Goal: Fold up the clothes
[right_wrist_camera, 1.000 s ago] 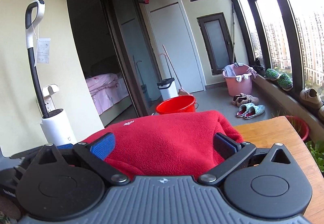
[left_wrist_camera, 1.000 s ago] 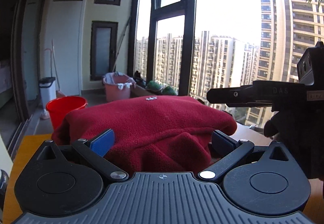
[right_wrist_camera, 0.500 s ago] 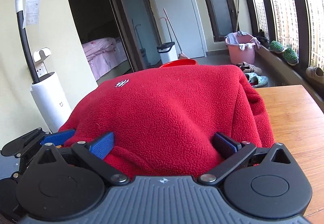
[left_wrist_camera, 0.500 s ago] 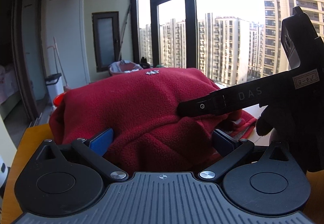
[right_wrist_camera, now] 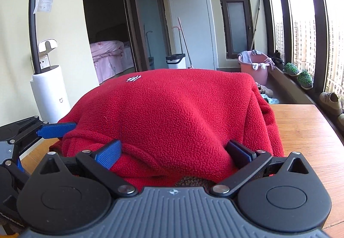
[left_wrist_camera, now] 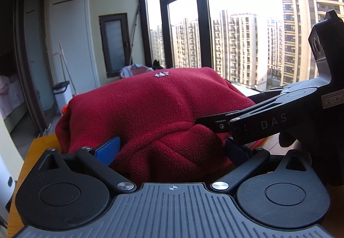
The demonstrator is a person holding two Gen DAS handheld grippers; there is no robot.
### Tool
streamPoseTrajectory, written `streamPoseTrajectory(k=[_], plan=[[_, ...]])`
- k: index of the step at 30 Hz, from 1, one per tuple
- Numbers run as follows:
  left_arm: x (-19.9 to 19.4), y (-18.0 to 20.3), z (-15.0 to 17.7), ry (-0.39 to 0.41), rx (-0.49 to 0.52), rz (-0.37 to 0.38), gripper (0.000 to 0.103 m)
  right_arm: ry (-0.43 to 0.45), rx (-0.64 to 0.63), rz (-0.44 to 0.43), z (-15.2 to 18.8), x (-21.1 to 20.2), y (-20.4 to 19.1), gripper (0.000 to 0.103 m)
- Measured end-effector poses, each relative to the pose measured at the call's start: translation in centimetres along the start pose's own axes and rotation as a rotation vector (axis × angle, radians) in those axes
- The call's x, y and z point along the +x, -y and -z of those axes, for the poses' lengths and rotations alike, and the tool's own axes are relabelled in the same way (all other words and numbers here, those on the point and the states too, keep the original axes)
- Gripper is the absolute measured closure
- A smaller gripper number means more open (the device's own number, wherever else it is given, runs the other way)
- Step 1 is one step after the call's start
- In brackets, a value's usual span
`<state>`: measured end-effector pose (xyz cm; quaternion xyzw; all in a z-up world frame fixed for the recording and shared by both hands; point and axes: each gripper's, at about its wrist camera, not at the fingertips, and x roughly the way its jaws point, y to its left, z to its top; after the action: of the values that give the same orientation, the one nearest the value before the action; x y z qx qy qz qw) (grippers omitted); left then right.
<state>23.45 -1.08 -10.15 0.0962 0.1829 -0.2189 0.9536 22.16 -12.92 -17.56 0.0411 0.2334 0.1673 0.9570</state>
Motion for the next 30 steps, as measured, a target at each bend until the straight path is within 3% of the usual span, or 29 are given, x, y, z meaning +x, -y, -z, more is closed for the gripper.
streamPoseTrajectory(k=[6, 11, 16, 21, 24, 27, 30], plan=[[-1.2, -0.1, 0.2, 0.055, -0.022, -0.010, 0.000, 0.053, 0.020, -0.007, 0.4, -0.9, 0.5, 0.000], [-4.0, -0.5, 1.1, 0.068, -0.104, -0.048, 0.000, 0.106, 0.011, 0.060, 1.9, -3.9, -0.2, 0.000], [-6.9, -1.6, 2.2, 0.015, -0.224, -0.141, 0.000, 0.055, -0.023, 0.153, 3.5, -6.5, -1.6, 0.000], [-9.6, 0.2, 2.4, 0.076, -0.174, -0.259, 0.000, 0.019, 0.054, 0.201, 5.3, -9.4, -1.8, 0.000], [-11.0, 1.5, 2.8, 0.113, -0.166, -0.293, 0.000, 0.039, 0.088, 0.233, 6.5, -11.7, -1.9, 0.000], [-12.4, 1.5, 3.2, 0.105, -0.226, -0.294, 0.000, 0.097, 0.063, 0.295, 7.3, -14.2, -2.7, 0.000], [-13.7, 1.2, 2.0, 0.028, -0.283, -0.273, 0.000, 0.074, 0.023, 0.303, 6.0, -16.3, -4.1, 0.000]])
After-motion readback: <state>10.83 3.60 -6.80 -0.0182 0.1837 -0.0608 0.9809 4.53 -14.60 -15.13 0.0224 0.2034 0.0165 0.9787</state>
